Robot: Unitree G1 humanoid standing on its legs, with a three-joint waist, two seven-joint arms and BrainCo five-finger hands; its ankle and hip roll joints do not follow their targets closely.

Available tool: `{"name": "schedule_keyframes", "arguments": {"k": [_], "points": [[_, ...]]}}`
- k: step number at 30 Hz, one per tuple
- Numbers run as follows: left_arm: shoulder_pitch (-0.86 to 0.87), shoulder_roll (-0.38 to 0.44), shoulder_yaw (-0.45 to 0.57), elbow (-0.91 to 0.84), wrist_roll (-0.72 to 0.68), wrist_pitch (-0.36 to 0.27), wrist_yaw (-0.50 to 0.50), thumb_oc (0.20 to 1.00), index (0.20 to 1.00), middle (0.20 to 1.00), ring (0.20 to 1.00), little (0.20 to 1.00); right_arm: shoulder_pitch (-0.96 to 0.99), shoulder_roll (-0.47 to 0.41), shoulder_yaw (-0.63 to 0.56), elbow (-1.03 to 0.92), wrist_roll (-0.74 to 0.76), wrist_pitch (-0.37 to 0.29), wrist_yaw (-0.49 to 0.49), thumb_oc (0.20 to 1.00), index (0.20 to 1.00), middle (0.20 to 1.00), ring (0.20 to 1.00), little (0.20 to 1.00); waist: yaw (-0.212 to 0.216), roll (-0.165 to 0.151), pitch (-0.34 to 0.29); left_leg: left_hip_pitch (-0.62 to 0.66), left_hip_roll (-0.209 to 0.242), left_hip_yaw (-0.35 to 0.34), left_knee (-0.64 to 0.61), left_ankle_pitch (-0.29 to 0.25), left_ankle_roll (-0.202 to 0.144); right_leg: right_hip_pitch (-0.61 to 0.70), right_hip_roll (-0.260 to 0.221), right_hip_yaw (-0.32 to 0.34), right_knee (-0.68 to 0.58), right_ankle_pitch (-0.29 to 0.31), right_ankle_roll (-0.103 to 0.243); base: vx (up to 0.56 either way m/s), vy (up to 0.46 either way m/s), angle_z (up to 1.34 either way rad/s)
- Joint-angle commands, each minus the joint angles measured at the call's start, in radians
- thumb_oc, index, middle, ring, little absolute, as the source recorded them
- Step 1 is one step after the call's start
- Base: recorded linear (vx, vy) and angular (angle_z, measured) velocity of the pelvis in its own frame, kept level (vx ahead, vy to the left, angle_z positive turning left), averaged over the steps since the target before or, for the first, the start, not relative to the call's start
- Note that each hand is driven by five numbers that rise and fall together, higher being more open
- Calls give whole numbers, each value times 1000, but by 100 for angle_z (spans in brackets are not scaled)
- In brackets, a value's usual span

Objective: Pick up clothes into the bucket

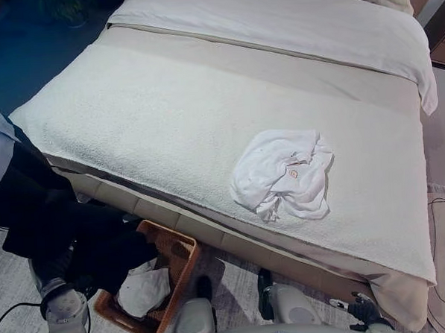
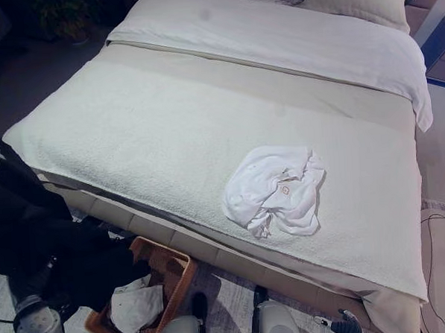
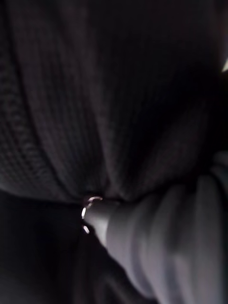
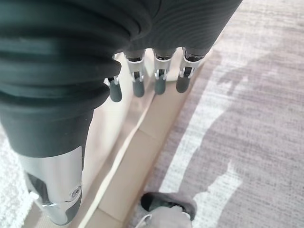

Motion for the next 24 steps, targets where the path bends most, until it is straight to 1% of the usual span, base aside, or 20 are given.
{"name": "schedule_keyframes", "arguments": {"k": [1, 2, 3, 5, 6, 9, 12, 13, 14, 15, 16, 17, 18, 19, 20, 21, 22, 23, 24], "points": [[-24, 113, 16, -1, 51, -34, 12, 200, 200, 200, 200, 200, -20, -5, 51, -6, 13, -26, -21, 1000, 1000, 1000, 1000, 1000, -7, -53, 5, -82, -46, -28, 131, -77, 1, 73, -67, 0, -95, 48, 78, -34, 0, 0], [-40, 124, -8, 39, 72, -26, 14, 200, 200, 200, 200, 200, -23, -7, 57, -10, 10, -27, -22, 1000, 1000, 1000, 1000, 1000, -8, -54, 10, -87, -47, -28, 133, -76, 1, 66, -67, 0, -90, 49, 78, -56, 11, 1], [-79, 157, -67, 151, 115, -4, 14, 200, 200, 200, 200, 200, -30, -12, 71, -16, 7, -33, -28, 1000, 1000, 1000, 1000, 1000, -16, -59, 28, -106, -45, -26, 146, -73, 2, 43, -65, 6, -75, 51, 79, -67, 17, -1], [-97, 160, -91, 214, 113, 6, 9, 200, 200, 200, 200, 200, -36, -15, 78, -23, 5, -34, -31, 1000, 1000, 1000, 1000, 1000, -19, -62, 42, -121, -43, -23, 159, -74, 4, 24, -65, 11, -62, 52, 79, -49, 16, -2], [-99, 160, -92, 216, 113, 5, 10, 200, 200, 200, 200, 200, -36, -15, 77, -23, 5, -34, -31, 1000, 1000, 1000, 1000, 1000, -18, -62, 42, -122, -43, -23, 160, -74, 4, 23, -65, 11, -60, 51, 79, -35, 9, -6], [-128, 154, -110, 299, 90, 18, 18, 200, 200, 200, 200, 200, -47, -14, 89, -25, 7, -33, -37, 1000, 1000, 1000, 1000, 1000, -22, -71, 68, -154, -42, -20, 201, -82, 10, -13, -65, 25, -25, 47, 78, -44, 14, -3], [-148, 146, -128, 348, 83, 33, 28, 200, 200, 200, 200, 200, -47, -17, 94, -35, 7, -33, -43, 1000, 1000, 1000, 1000, 1000, -28, -73, 98, -196, -45, -25, 251, -96, 23, -60, -74, 39, 51, 26, 70, -77, 41, -3], [-174, 147, -140, 387, 67, 50, 30, 200, 200, 200, 200, 200, -55, -21, 96, -42, 20, -33, -49, 1000, 1000, 1000, 1000, 1000, -33, -75, 129, -235, -47, -32, 282, -97, 28, -105, -83, 44, 105, 15, 66, -106, 25, -1], [-175, 148, -141, 388, 67, 49, 30, 388, 388, 388, 388, 388, -56, -21, 96, -42, 20, -33, -49, 1000, 1000, 1000, 1000, 1000, -34, -75, 128, -239, -48, -32, 285, -98, 28, -108, -83, 44, 108, 13, 66, -162, 11, 7], [-200, 148, -144, 404, 45, 57, 40, 583, 583, 583, 583, 583, -58, -23, 101, -51, 25, -31, -55, 1000, 1000, 1000, 1000, 1000, -37, -82, 156, -285, -51, -39, 332, -102, 31, -147, -88, 41, 149, 3, 58, -73, -1, 10], [-200, 148, -144, 404, 45, 57, 40, 561, 561, 561, 561, 561, -58, -23, 101, -51, 25, -31, -55, 1000, 1000, 1000, 1000, 1000, -36, -81, 157, -287, -50, -39, 341, -109, 31, -148, -87, 41, 156, -3, 58, -145, -10, 19], [-211, 154, -140, 389, 20, 57, 51, 347, 347, 347, 347, 347, -62, -27, 107, -60, 33, -31, -63, 1000, 1000, 1000, 1000, 1000, -34, -89, 186, -338, -49, -47, 401, -119, 34, -187, -86, 42, 199, -14, 53, -70, -8, 18], [-211, 154, -140, 390, 20, 57, 51, 316, 316, 316, 316, 316, -63, -27, 107, -60, 33, -31, -63, 1000, 1000, 1000, 1000, 1000, -34, -89, 185, -340, -49, -47, 403, -120, 34, -189, -85, 42, 201, -15, 53, -136, -7, 19], [-218, 163, -130, 369, -1, 55, 68, 329, 329, 329, 329, 329, -68, -32, 108, -80, 48, -35, -71, 1000, 1000, 1000, 1000, 1000, -31, -99, 211, -393, -47, -49, 471, -141, 41, -232, -86, 45, 249, -31, 47, -63, 1, 9], [-218, 163, -130, 369, -1, 55, 68, 332, 332, 332, 332, 332, -68, -32, 108, -80, 48, -35, -71, 1000, 1000, 1000, 1000, 1000, -31, -98, 209, -395, -46, -49, 473, -142, 41, -235, -86, 46, 250, -32, 47, -123, 11, 1], [-232, 170, -119, 354, -30, 57, 87, 671, 671, 671, 671, 671, -70, -35, 109, -95, 64, -37, -74, 1000, 1000, 1000, 1000, 1000, -28, -105, 234, -447, -47, -56, 533, -162, 47, -283, -86, 51, 304, -51, 41, -78, 21, -5], [-239, 175, -118, 357, -34, 61, 92, 1000, 1000, 1000, 1000, 1000, -70, -36, 110, -98, 73, -39, -76, 1000, 1000, 1000, 1000, 1000, -29, -106, 234, -478, -47, -59, 560, -170, 50, -310, -88, 51, 330, -58, 38, -79, 21, -4], [-240, 175, -118, 357, -34, 61, 92, 1000, 1000, 1000, 1000, 1000, -70, -36, 109, -98, 73, -39, -76, 1000, 1000, 1000, 1000, 1000, -29, -106, 234, -480, -47, -59, 562, -171, 50, -312, -88, 51, 332, -59, 38, -38, 16, -1], [-246, 181, -120, 359, -40, 67, 100, 1000, 1000, 1000, 1000, 1000, -70, -36, 111, -103, 84, -41, -78, 1000, 1000, 1000, 1000, 1000, -30, -107, 234, -508, -48, -63, 583, -178, 53, -340, -87, 53, 357, -68, 36, -39, 14, 0]]}}
